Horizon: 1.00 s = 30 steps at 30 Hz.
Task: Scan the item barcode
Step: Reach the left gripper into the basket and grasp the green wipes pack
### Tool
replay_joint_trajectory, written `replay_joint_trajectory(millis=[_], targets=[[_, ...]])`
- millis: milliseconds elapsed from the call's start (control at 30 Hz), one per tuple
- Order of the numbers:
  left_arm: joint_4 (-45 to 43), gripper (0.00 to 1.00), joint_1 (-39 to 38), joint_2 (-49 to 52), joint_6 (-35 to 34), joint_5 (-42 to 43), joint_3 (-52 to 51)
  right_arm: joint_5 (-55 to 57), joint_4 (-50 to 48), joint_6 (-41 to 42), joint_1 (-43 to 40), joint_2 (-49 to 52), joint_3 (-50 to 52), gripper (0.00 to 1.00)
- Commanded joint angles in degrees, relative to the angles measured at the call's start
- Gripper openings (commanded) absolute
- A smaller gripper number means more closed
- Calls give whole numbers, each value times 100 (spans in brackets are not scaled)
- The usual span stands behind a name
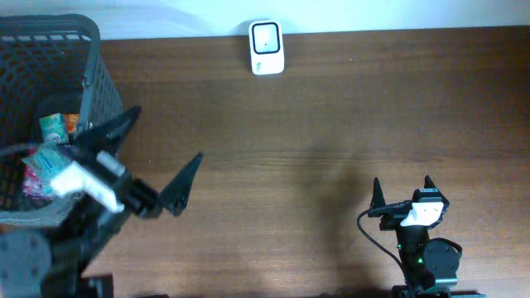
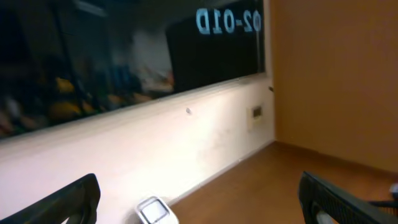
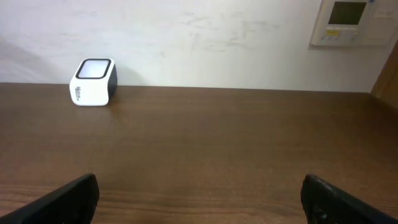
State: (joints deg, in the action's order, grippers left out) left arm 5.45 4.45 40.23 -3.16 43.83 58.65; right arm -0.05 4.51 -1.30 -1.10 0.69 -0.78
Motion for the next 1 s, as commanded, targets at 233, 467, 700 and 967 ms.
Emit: replay_joint_trajectory(millis=[233,467,700,967], targets=[[4236,99,181,4358,656,-3005,5106,50,17,26,-42,-37,46,99],[4804,99,1499,5740,-223,-4981,5921,50,17,26,-42,-37,46,99],[6161,99,2214,6795,-802,-5324,5914,50,17,26,-42,-37,46,99],[7073,85,2238,8225,-1375,-6481,5914,50,17,26,-42,-37,46,99]])
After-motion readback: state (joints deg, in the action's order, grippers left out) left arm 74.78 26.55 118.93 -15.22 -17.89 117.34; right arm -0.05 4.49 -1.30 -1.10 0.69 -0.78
